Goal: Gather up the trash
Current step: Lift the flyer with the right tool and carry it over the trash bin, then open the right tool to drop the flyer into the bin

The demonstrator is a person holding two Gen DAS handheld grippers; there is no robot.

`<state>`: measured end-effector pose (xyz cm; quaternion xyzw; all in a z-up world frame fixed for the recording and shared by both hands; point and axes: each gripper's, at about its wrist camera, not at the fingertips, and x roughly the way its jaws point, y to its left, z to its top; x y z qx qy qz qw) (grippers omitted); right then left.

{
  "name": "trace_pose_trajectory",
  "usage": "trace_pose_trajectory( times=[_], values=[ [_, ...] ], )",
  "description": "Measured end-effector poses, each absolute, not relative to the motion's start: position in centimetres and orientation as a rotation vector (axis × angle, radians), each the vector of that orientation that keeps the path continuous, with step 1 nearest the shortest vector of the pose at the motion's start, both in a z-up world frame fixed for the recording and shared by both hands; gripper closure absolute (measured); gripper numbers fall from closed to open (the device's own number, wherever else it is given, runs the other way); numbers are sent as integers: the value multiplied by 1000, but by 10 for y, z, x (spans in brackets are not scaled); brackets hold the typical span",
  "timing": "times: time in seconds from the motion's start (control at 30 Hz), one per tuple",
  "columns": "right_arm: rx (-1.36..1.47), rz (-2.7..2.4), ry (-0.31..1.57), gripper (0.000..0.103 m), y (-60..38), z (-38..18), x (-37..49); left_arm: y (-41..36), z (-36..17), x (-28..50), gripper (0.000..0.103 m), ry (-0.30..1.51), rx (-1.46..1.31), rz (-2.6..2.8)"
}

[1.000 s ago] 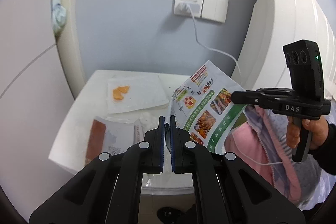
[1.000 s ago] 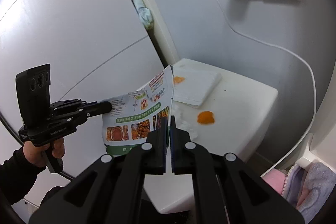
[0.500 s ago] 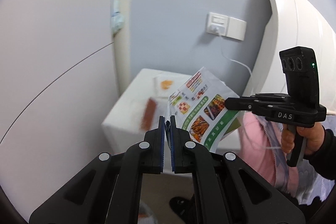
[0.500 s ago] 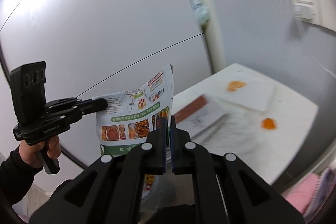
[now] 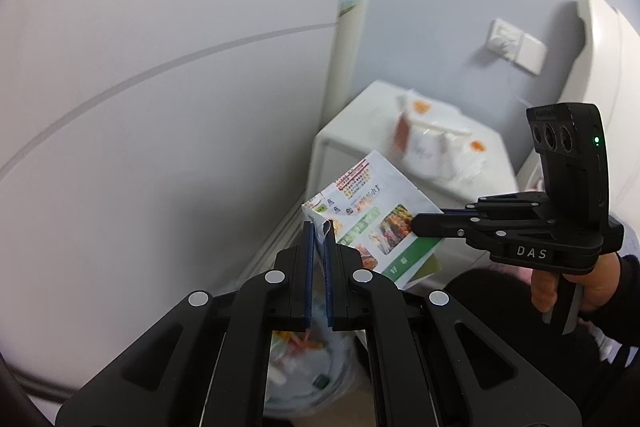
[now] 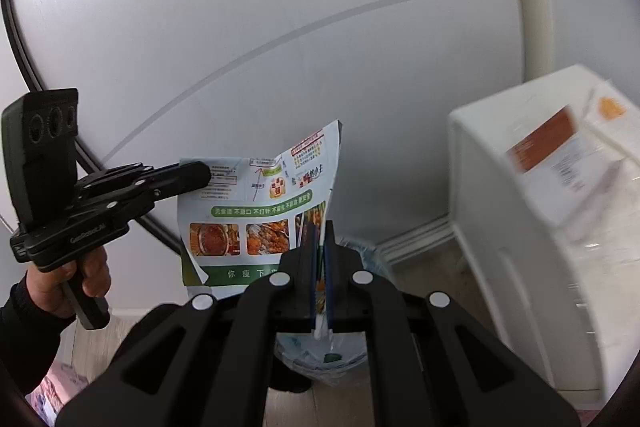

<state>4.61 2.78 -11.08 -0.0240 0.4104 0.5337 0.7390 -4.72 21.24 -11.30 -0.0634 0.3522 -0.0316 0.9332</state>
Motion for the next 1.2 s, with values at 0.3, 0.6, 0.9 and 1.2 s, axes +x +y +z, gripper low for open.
trace_pose_trajectory(
  times=[0.3,0.6,0.9,1.2],
  values=[
    [-159,1152,1072,98,91,-200,44,256,-199,-48,99,852,-241,2],
    [-260,1118,1222,98,128,-287,59,266,-288,-20,99,1025,-249,6],
    [-407,1132,1266,98,159,-340,53,285,-354,-7,99,1129,-293,7],
    [-552,1130,1171,98,175,-357,41,302,-386,11,99,1199,-288,36]
  ],
)
